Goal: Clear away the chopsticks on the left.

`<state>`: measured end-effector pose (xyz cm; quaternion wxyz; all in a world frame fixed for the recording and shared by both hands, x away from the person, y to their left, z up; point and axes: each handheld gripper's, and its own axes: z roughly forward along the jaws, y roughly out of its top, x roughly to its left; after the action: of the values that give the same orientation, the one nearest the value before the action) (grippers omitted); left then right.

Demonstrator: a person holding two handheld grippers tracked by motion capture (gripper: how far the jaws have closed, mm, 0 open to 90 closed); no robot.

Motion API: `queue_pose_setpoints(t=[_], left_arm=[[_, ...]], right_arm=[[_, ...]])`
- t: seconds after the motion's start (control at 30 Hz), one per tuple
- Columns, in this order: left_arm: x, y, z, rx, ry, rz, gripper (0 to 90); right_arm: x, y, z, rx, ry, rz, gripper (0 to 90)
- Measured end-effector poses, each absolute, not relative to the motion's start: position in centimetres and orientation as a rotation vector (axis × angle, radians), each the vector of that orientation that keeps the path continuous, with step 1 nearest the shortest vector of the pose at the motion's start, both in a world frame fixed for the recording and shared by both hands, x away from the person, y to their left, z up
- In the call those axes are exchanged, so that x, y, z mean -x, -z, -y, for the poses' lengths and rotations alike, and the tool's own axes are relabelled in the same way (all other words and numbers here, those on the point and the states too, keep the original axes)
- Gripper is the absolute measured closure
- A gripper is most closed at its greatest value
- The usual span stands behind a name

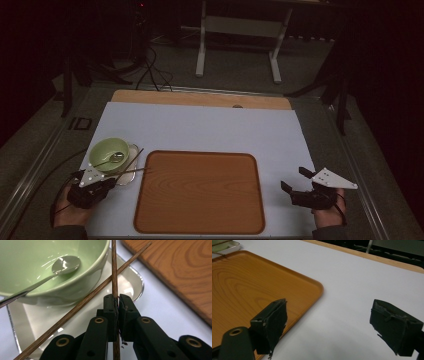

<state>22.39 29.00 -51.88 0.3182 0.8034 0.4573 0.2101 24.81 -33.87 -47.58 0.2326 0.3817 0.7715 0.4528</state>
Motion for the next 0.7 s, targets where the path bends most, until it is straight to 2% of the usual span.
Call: queue_pose_setpoints(t=[0.7], left_arm=[[-22.1, 49.7, -26.5, -2.021, -0.470, -1.197, 85.6]], right_arm=[[-24.8, 47.5, 33.9, -1.047, -1.245, -2.114, 13.9]])
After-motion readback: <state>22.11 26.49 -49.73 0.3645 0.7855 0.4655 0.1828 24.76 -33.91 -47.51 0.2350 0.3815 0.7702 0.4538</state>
